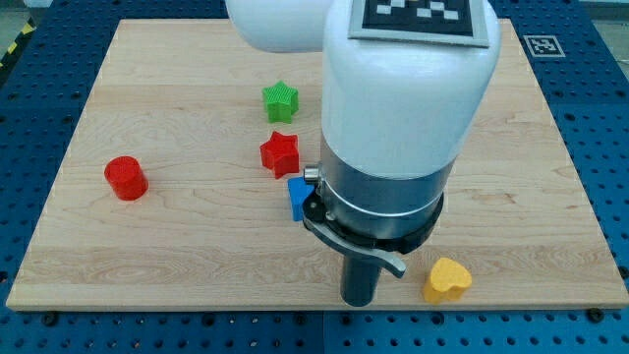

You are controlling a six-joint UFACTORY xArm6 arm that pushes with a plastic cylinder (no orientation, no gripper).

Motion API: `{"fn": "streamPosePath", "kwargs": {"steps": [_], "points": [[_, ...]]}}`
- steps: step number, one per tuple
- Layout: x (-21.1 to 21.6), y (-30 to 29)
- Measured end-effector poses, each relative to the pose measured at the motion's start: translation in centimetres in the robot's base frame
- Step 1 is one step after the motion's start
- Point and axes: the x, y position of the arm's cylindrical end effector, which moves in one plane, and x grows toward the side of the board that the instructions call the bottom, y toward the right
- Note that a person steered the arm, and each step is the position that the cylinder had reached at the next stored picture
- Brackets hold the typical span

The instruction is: Move the yellow heart closer to the blue triangle

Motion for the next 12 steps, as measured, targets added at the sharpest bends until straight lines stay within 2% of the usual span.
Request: {"fn": "streamPosePath", "kwargs": {"steps": [1, 3, 4, 5, 6, 8, 10, 11, 12], "points": [[-0.1, 1.2], [-0.1, 10.7], [-0.1, 11.4], [-0.1, 10.5], [-0.6, 7.1], [-5.1, 5.5], [-7.5, 11.3], [-6.9, 16.2], [-4.3, 21.1]]}}
